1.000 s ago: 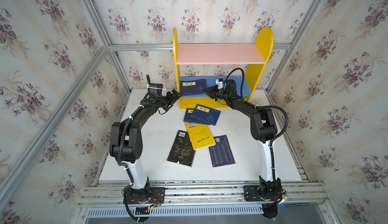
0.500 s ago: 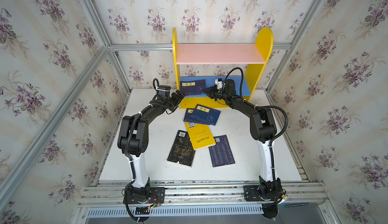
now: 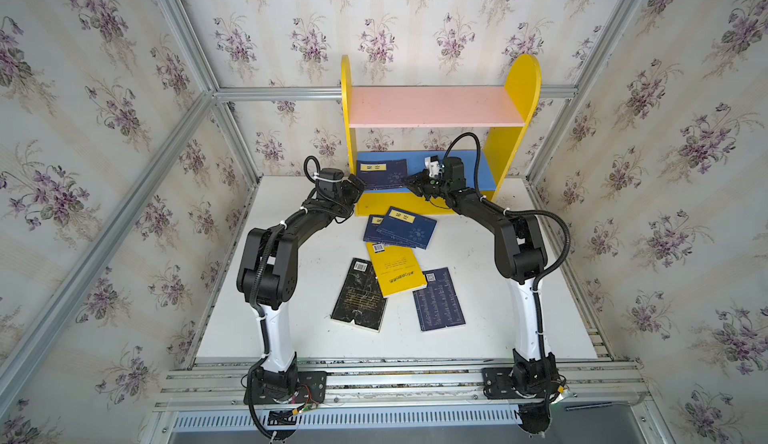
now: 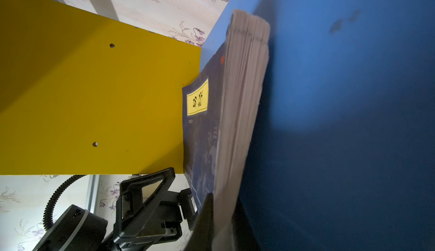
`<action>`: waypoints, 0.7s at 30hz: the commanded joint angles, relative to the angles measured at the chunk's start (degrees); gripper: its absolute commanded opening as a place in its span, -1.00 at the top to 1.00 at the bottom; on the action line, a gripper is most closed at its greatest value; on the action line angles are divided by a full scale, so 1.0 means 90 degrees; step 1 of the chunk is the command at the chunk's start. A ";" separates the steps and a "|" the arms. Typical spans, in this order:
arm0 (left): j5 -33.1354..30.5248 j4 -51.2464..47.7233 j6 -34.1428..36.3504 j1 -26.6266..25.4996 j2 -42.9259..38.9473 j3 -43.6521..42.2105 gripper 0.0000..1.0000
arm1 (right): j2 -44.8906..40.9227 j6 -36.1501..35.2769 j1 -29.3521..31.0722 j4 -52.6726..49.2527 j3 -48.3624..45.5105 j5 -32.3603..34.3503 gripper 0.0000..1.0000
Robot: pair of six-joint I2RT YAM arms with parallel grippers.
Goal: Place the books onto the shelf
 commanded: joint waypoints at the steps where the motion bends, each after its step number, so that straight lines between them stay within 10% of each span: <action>1: -0.0182 0.0100 -0.0215 0.0002 0.0060 -0.0042 -0.98 | 0.0006 -0.0370 0.0086 -0.0470 0.0051 0.0051 0.96; 7: -0.0209 0.0077 -0.0205 0.0002 0.0093 -0.0061 -0.98 | -0.0009 -0.0400 0.0089 -0.0527 0.0070 0.0057 0.90; 17: -0.0433 -0.0450 -0.0215 0.0001 0.0283 -0.0028 -0.98 | -0.0046 -0.0924 0.0047 -0.1342 0.0551 0.0405 0.09; 21: -0.0495 -0.0512 -0.0193 0.0002 0.0255 -0.0013 -0.98 | -0.0157 -0.1293 0.0050 -0.2026 0.0710 0.0823 0.08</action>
